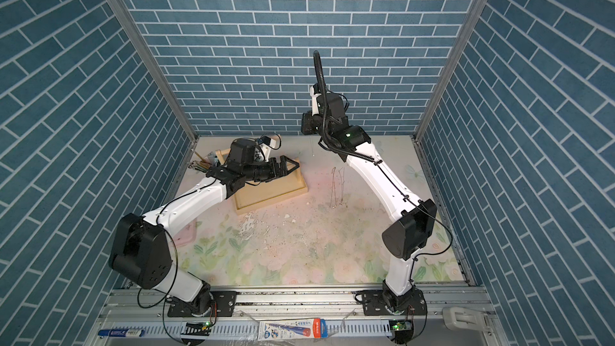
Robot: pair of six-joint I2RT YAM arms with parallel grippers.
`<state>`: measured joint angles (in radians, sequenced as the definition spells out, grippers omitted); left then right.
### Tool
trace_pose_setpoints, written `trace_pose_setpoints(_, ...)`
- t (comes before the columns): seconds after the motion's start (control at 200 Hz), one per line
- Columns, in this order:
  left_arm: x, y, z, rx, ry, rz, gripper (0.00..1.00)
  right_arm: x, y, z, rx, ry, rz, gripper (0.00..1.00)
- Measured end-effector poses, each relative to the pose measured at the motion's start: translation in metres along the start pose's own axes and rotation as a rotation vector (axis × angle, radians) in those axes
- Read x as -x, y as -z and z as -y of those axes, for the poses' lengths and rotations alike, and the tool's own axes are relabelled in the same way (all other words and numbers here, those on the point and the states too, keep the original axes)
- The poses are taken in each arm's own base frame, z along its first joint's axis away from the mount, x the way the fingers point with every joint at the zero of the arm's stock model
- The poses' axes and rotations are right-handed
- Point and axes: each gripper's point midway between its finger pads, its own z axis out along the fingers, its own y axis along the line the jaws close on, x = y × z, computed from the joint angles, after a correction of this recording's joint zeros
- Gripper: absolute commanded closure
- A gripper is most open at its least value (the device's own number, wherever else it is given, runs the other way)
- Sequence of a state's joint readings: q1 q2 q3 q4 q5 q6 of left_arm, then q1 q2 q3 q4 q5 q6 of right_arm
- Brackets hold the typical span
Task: Take the necklace off the jewelry display stand
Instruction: Take off the necklace from the stand.
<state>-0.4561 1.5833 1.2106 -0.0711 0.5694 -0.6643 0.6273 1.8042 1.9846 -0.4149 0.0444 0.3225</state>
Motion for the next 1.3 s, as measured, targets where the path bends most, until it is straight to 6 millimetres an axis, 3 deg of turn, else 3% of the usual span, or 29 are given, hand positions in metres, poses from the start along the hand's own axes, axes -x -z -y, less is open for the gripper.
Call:
trace_pose_setpoints(0.355, 0.006, -0.054, 0.023, -0.070, -0.050, -0.014, 0.01, 0.007, 0.031, 0.017, -0.031, 0.001, 0.033, 1.00)
trace_pose_setpoints(0.61, 0.010, -0.072, 0.034, -0.101, -0.096, -0.005, 0.02, 0.008, 0.043, 0.021, -0.038, 0.002, 0.047, 1.00)
trace_pose_setpoints(0.865, 0.013, -0.088, 0.050, -0.122, -0.179, 0.013, 0.14, 0.005, 0.056, 0.031, -0.059, -0.003, 0.051, 1.00)
trace_pose_setpoints(1.3, 0.003, -0.112, 0.051, -0.126, -0.237, 0.004, 0.36, 0.007, 0.071, 0.035, -0.065, -0.006, 0.066, 1.00)
